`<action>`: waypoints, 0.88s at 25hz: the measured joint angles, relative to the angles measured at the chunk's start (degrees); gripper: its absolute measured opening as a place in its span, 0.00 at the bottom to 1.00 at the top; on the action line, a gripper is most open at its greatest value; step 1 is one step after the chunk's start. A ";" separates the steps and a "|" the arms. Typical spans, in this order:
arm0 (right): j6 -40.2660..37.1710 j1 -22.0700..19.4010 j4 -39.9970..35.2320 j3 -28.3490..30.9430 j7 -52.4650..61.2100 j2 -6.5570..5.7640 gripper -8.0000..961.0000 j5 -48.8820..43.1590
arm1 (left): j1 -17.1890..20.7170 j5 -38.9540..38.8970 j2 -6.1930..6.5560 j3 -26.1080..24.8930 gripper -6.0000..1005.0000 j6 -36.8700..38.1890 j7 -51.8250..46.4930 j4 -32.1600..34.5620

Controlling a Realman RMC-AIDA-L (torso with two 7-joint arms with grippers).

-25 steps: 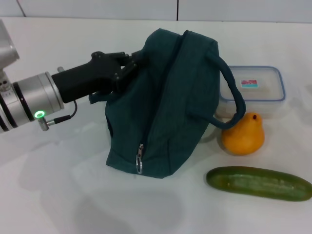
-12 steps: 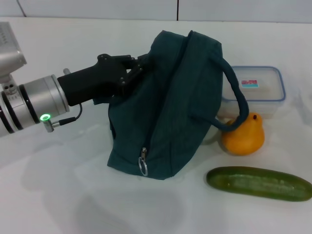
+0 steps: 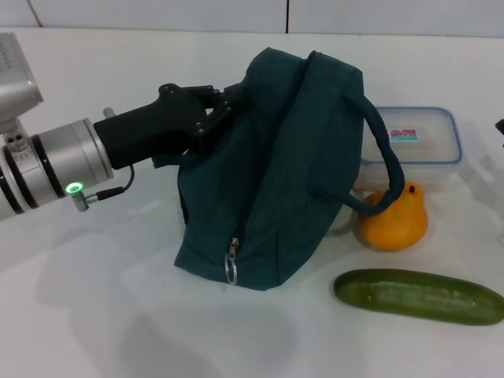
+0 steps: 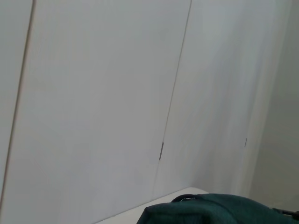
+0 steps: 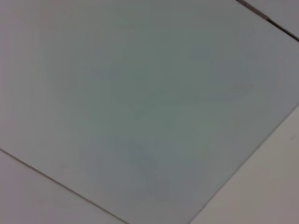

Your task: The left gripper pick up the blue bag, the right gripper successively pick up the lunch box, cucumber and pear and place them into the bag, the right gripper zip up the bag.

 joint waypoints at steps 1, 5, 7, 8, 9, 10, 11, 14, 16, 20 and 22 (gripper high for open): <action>0.49 0.26 0.01 -0.25 0.60 0.05 0.66 -0.02 | 0.06 0.00 0.00 0.01 0.10 0.00 0.22 0.00; 2.62 0.88 0.05 -0.89 3.06 0.12 0.65 -0.07 | 0.24 -0.03 -0.13 0.02 0.10 0.00 1.64 -0.03; 3.57 1.38 0.09 -1.64 4.49 0.12 0.65 -0.08 | 0.25 -0.03 -0.22 0.02 0.10 0.00 1.89 -0.05; 3.89 1.59 0.06 -2.15 5.08 0.12 0.64 -0.08 | 0.25 -0.06 -0.23 0.02 0.10 0.00 1.93 -0.06; 4.15 1.82 -0.02 -2.71 5.84 0.12 0.64 -0.09 | 0.25 -0.09 -0.24 0.09 0.10 0.00 1.94 -0.09; 4.31 2.07 -0.07 -3.18 6.28 0.12 0.64 -0.09 | 0.22 -0.10 -0.23 0.22 0.10 0.00 1.99 -0.11; 4.45 2.40 -0.10 -3.68 6.90 0.11 0.64 -0.09 | 0.19 -0.11 -0.22 0.38 0.10 -0.01 2.11 -0.13; 5.06 3.42 -0.11 -5.40 10.03 0.10 0.64 -0.09 | 0.11 -0.13 -0.24 1.28 0.10 -0.08 2.63 -0.18; 5.22 4.00 -0.34 -6.77 11.76 0.08 0.63 -0.09 | -0.09 -0.21 -0.30 2.72 0.10 -0.38 3.28 -0.22; 5.94 5.45 -0.39 -8.30 13.51 0.07 0.63 -0.08 | -0.15 -0.31 -0.30 2.89 0.10 -0.53 3.34 -0.23; 6.11 5.81 -0.39 -8.33 13.86 0.06 0.62 -0.08 | -0.16 -0.35 -0.30 2.91 0.10 -0.54 3.69 -0.24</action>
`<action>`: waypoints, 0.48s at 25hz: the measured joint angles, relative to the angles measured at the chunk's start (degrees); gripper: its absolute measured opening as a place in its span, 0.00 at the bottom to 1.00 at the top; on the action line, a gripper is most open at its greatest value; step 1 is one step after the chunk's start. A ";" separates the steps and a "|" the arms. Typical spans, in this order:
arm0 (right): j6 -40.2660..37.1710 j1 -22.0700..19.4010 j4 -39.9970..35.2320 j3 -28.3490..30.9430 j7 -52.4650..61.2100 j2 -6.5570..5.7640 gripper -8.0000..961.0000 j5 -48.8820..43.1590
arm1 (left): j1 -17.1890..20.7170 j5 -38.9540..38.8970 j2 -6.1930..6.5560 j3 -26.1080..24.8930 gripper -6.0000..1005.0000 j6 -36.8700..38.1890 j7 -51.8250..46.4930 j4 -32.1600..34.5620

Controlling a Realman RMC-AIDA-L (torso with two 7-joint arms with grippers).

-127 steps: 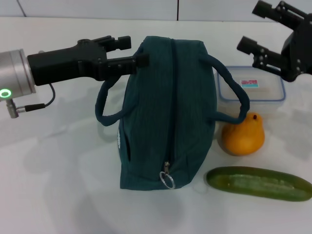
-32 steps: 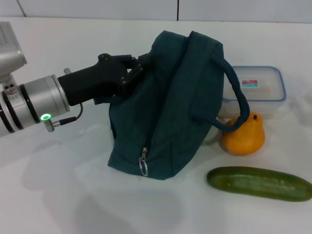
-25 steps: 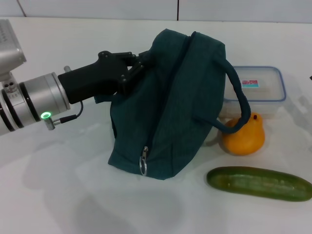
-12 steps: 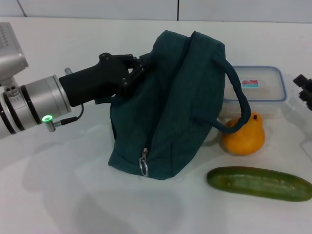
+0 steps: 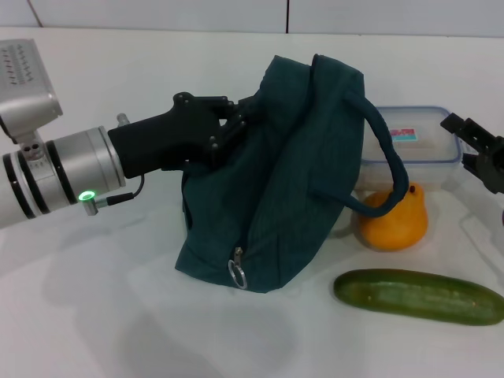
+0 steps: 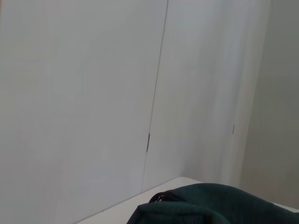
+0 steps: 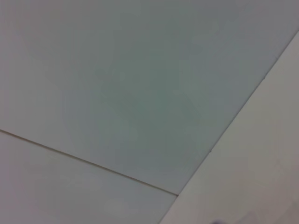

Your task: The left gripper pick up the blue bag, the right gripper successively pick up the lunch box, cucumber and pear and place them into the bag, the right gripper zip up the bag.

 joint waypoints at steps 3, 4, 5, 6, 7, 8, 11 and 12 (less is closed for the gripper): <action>-0.05 0.50 -0.18 -0.02 0.45 0.00 0.62 0.12 | 0.12 -0.38 0.04 0.01 0.10 0.00 0.45 0.00; -0.04 0.68 -0.36 -0.02 0.60 0.00 0.62 0.24 | 0.18 -0.43 0.08 0.01 0.10 0.00 0.46 0.00; 0.14 0.81 -0.53 0.06 0.77 0.01 0.61 0.43 | 0.23 -0.44 0.13 0.01 0.10 0.00 0.47 0.00; 0.59 0.92 -0.68 0.27 0.92 0.01 0.61 0.61 | 0.21 -0.44 0.15 0.01 0.10 0.00 0.47 0.00; 0.99 0.96 -0.79 0.47 1.01 0.01 0.61 0.73 | 0.18 -0.42 0.16 0.01 0.09 0.01 0.48 0.00; 1.78 1.00 -1.08 0.74 1.03 0.01 0.61 0.88 | 0.15 -0.39 0.16 0.01 0.09 0.03 0.48 0.00; 2.94 1.44 -1.64 1.25 1.11 0.01 0.60 0.97 | 0.09 -0.43 0.20 0.01 0.10 0.18 0.50 0.02; 3.07 1.73 -1.70 1.36 1.13 -0.01 0.60 1.04 | 0.08 -0.46 0.23 0.01 0.10 0.20 0.50 0.04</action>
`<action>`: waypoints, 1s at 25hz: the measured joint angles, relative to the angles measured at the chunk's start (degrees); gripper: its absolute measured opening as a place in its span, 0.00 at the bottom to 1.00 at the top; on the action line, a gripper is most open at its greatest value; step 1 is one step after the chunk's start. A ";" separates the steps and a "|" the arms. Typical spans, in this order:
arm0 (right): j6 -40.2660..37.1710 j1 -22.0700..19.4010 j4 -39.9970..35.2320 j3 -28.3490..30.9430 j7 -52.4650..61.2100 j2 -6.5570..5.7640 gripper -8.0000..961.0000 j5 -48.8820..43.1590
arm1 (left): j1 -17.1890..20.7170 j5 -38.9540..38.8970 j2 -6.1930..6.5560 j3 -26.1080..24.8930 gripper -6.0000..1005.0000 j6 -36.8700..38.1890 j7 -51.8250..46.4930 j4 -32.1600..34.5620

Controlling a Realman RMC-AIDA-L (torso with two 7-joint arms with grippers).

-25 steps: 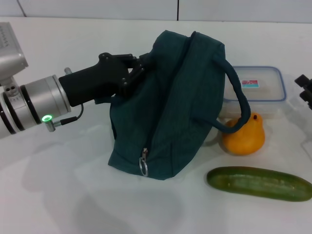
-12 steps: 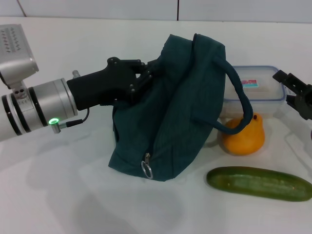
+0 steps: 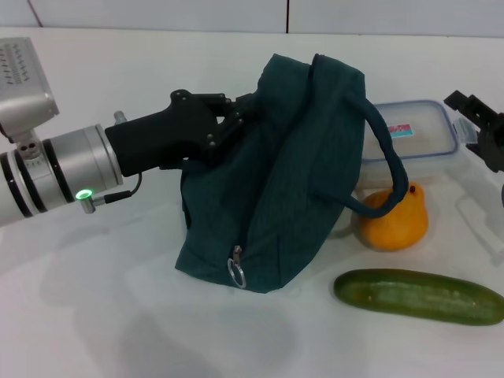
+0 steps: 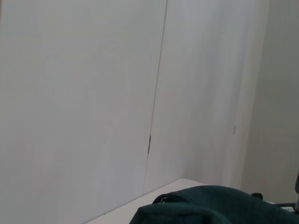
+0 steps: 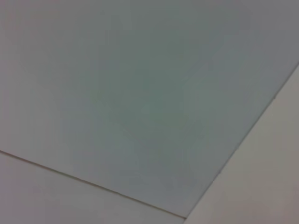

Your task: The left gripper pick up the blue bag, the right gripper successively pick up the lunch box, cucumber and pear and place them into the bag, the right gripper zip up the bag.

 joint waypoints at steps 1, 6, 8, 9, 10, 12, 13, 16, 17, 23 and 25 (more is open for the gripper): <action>0.01 0.20 0.00 0.03 0.00 -0.01 0.60 0.10 | -0.01 -0.03 0.02 0.00 0.10 0.01 -0.03 0.02; 1.08 0.86 -0.36 0.08 0.04 -0.04 0.59 0.77 | -0.12 -0.07 0.07 0.00 0.10 0.20 -0.08 0.08; 1.27 0.88 -0.33 0.00 0.27 -0.03 0.59 0.80 | -0.33 -0.07 0.07 0.00 0.10 0.22 -0.02 0.11; 1.27 0.88 -0.25 -0.04 0.35 -0.02 0.59 0.81 | -0.49 -0.07 0.07 0.00 0.10 0.23 -0.01 0.10; 1.28 0.88 -0.10 -0.13 0.51 -0.02 0.59 0.81 | -0.64 -0.07 0.07 0.01 0.10 0.24 -0.01 0.08; 1.33 0.88 0.07 -0.24 0.61 0.00 0.58 0.81 | -0.78 -0.07 0.08 0.36 0.10 0.25 0.14 0.03; 1.34 0.88 0.10 -0.27 0.62 0.00 0.58 0.81 | -0.82 -0.07 0.08 0.67 0.10 0.25 0.30 0.02; 1.34 0.87 0.14 -0.32 0.66 0.01 0.58 0.80 | -0.96 -0.07 0.07 1.67 0.10 0.23 0.78 0.00; 1.34 0.86 0.15 -0.32 0.69 0.02 0.58 0.76 | -0.99 -0.07 0.07 1.92 0.10 0.18 0.88 0.00; 1.34 0.84 0.16 -0.36 1.13 0.02 0.57 0.43 | -1.10 -0.22 0.02 2.33 0.10 -0.15 1.06 -0.03; 1.40 1.16 0.16 -0.38 1.49 0.01 0.56 0.30 | -1.07 -0.51 0.00 2.30 0.10 -0.18 1.07 -0.04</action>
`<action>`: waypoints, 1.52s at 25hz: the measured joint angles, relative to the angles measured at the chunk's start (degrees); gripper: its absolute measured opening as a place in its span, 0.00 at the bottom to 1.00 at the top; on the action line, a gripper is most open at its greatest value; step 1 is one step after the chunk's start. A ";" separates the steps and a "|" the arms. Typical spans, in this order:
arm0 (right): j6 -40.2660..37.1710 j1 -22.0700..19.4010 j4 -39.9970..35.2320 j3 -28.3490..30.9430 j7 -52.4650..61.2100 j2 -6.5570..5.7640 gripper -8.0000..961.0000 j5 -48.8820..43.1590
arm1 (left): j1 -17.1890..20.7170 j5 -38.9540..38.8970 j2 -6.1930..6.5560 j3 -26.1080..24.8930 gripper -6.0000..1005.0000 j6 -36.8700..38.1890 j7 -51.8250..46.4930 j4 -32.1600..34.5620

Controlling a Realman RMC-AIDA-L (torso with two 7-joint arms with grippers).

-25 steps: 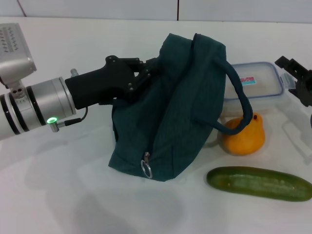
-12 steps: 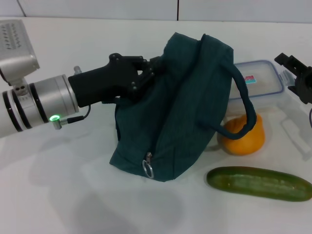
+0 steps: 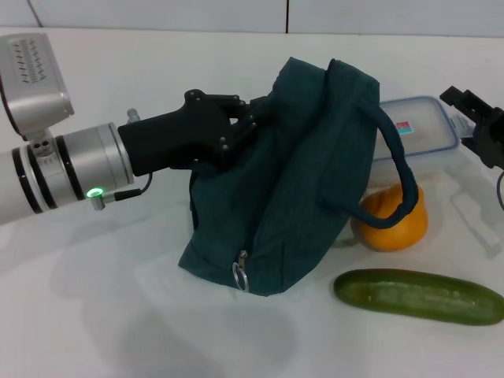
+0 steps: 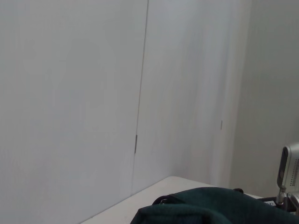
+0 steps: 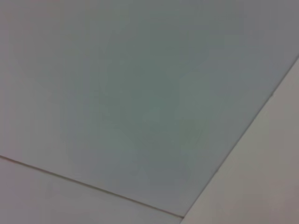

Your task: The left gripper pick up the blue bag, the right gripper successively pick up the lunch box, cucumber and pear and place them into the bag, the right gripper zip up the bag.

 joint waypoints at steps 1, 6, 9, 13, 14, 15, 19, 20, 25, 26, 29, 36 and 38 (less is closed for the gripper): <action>0.06 0.20 0.01 -0.03 0.05 0.00 0.56 -0.04 | 0.05 -0.14 0.00 -0.04 0.10 -0.01 0.00 0.00; 0.17 0.41 -0.06 -0.51 -0.13 0.00 0.55 -0.10 | 0.27 -0.26 -0.01 -0.12 0.10 -0.02 0.00 0.00; -0.14 0.16 -0.42 -0.77 -1.35 0.00 0.53 0.13 | 0.32 -0.27 -0.01 -0.03 0.10 -0.21 0.01 0.00; -1.82 -0.15 -0.58 -0.41 -3.73 0.00 0.44 0.27 | 0.34 -0.27 -0.02 -0.01 0.10 -0.63 -0.02 0.00; -2.00 -0.18 -0.59 -0.39 -4.04 0.00 0.42 0.30 | 0.35 -0.27 -0.01 -0.01 0.10 -0.72 -0.03 0.00; -2.24 -0.19 -0.59 -0.38 -4.48 0.00 0.40 0.33 | 0.31 -0.28 -0.02 -0.01 0.10 -0.74 -0.03 -0.12; -2.71 -0.17 -0.62 -0.35 -6.25 0.00 0.31 0.33 | -0.15 -0.28 0.03 -0.03 0.09 -0.86 -0.02 -0.95; -2.67 -0.12 -0.62 -0.34 -6.67 0.00 0.29 0.45 | -0.21 -0.28 0.03 -0.04 0.09 -0.88 0.00 -1.10; -2.21 0.13 -0.64 -0.66 -7.97 0.00 0.17 1.50 | -0.18 -0.28 0.06 -0.14 0.09 -0.89 0.15 -1.31; -2.31 0.22 -0.69 -0.73 -8.61 0.00 0.14 1.49 | -0.08 -0.30 0.06 -0.26 0.09 -0.89 0.17 -1.31; -2.69 0.21 -0.86 -0.76 -11.96 0.00 0.11 1.51 | 0.16 -1.54 0.07 -0.37 0.09 -0.88 0.22 -1.58; -9.32 -0.98 -2.27 -1.67 -23.96 0.01 0.11 1.13 | 1.32 -6.90 0.40 -0.50 0.09 -0.17 -0.55 -2.43; -12.97 -2.12 -2.84 -1.68 -28.24 0.00 0.11 1.24 | 1.60 -7.38 0.54 -0.53 0.09 0.05 -2.06 -2.08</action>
